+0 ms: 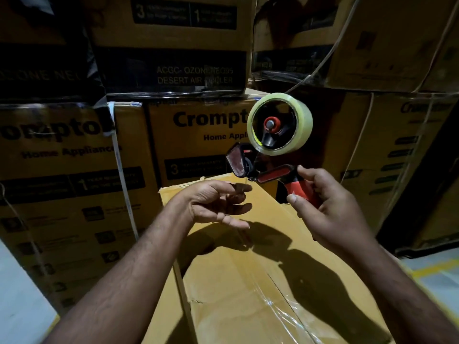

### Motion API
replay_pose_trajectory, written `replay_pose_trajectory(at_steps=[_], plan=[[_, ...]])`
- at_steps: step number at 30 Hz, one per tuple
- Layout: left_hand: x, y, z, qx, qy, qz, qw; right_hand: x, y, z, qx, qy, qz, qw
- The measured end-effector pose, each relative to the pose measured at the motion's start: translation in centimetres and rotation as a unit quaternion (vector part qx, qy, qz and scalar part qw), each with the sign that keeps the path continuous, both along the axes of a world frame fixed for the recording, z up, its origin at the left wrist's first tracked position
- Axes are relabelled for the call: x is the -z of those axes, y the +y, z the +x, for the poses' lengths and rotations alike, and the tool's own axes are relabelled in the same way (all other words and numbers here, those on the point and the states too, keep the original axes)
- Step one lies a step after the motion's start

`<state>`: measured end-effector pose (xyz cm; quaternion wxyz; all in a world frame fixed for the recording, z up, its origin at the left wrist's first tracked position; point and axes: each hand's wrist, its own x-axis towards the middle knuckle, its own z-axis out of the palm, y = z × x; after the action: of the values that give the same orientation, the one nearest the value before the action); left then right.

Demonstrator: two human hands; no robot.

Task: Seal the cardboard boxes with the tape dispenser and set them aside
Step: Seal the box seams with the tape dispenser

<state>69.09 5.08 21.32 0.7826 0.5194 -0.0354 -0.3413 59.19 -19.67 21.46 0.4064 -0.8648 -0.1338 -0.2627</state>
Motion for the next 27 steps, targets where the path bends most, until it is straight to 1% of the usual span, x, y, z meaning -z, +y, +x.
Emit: replay_pose_trajectory(at_steps=[2, 3, 6, 8, 10, 12, 15, 16, 18, 20, 21, 22, 27], plan=[[0.3, 0.3, 0.6, -0.05, 0.037, -0.002, 0.998, 0.2, 0.5, 0.1, 0.018, -0.017, -0.037, 0.999], [0.5, 0.5, 0.9, -0.073, 0.044, 0.011, 0.996, 0.3, 0.7, 0.3, 0.027, -0.022, -0.056, 0.998], [1.0, 1.4, 2.7, -0.125, 0.028, 0.092, 0.988, 1.1, 1.6, 1.0, 0.04, -0.016, -0.107, 0.993], [0.8, 2.3, 3.9, -0.12, 0.005, 0.158, 0.98, 1.9, 2.3, 1.8, 0.044, 0.002, -0.143, 0.989], [0.5, 3.0, 5.2, -0.083, -0.044, 0.248, 0.964, 2.7, 3.2, 2.7, 0.035, 0.028, -0.172, 0.984], [0.4, 3.5, 6.5, -0.078, -0.094, 0.329, 0.937, 3.4, 4.2, 3.9, 0.03, 0.057, -0.183, 0.981], [0.7, 4.0, 8.8, -0.111, -0.156, 0.408, 0.893, 4.0, 5.8, 5.8, 0.029, 0.095, -0.156, 0.983], [0.7, 4.0, 9.7, -0.123, -0.178, 0.436, 0.874, 4.1, 6.3, 6.4, 0.028, 0.101, -0.149, 0.983], [0.7, 4.2, 11.6, -0.142, -0.225, 0.498, 0.826, 4.3, 7.2, 7.3, 0.028, 0.111, -0.146, 0.983], [0.5, 4.6, 13.0, -0.181, -0.248, 0.547, 0.779, 4.7, 7.9, 8.0, 0.028, 0.123, -0.159, 0.979], [0.5, 5.0, 13.6, -0.203, -0.251, 0.553, 0.769, 4.9, 8.1, 8.2, 0.025, 0.129, -0.164, 0.978], [0.6, 5.5, 14.1, -0.219, -0.252, 0.548, 0.767, 5.2, 8.4, 8.3, 0.023, 0.132, -0.166, 0.977], [2.2, 6.2, 16.1, -0.216, -0.267, 0.519, 0.783, 5.8, 9.5, 9.1, 0.032, 0.134, -0.168, 0.976]])
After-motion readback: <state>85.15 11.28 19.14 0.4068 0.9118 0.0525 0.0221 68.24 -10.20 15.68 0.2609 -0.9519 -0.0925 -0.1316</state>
